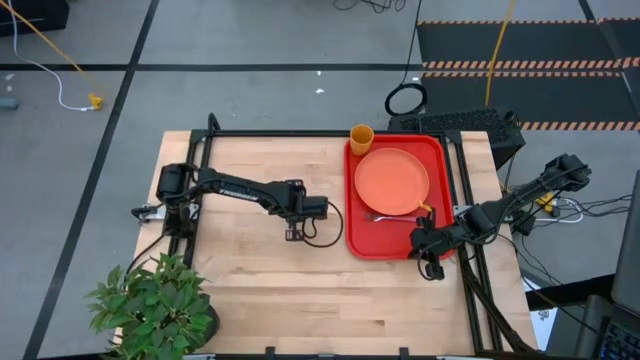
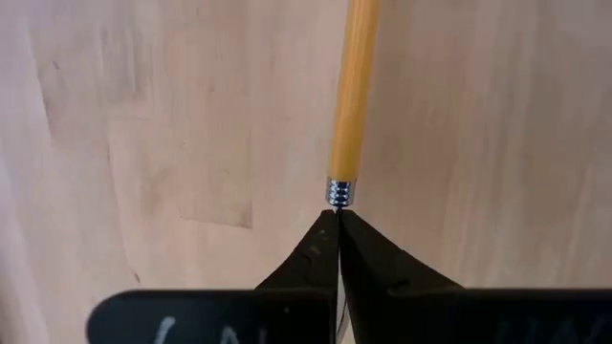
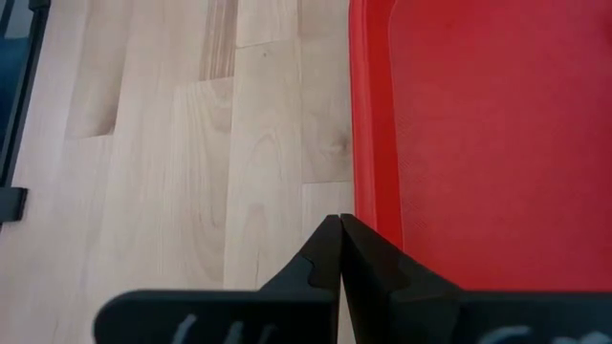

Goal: Pick and place plate/cup/fork/spoon on tray
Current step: Put the yellow spoon on the red table tray to the bottom of the pink fork

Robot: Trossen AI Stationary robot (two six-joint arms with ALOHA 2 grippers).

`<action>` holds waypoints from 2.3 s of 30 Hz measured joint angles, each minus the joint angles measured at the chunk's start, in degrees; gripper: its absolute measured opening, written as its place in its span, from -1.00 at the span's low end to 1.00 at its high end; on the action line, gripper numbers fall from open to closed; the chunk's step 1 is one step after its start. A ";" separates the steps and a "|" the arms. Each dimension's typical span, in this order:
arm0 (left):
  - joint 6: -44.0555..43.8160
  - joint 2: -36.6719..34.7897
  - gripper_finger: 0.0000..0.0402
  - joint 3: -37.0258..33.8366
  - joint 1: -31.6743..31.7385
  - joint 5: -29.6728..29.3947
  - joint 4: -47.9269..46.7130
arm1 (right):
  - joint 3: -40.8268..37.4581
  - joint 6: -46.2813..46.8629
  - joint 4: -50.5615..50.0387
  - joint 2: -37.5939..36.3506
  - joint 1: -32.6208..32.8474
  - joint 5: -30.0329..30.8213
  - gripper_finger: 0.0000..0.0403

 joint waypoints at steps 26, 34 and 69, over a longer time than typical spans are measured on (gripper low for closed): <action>-0.63 -0.15 -0.99 0.02 -14.66 -14.86 27.49 | -0.02 -30.98 46.68 13.94 0.42 29.57 -0.36; -0.99 -0.15 -1.00 0.02 -15.56 -14.88 27.52 | -0.02 -33.10 49.36 18.11 0.13 29.59 -0.28; -0.75 -0.15 -1.00 0.04 -15.39 -14.64 28.79 | -0.02 -35.11 53.62 21.42 -0.63 31.20 -0.55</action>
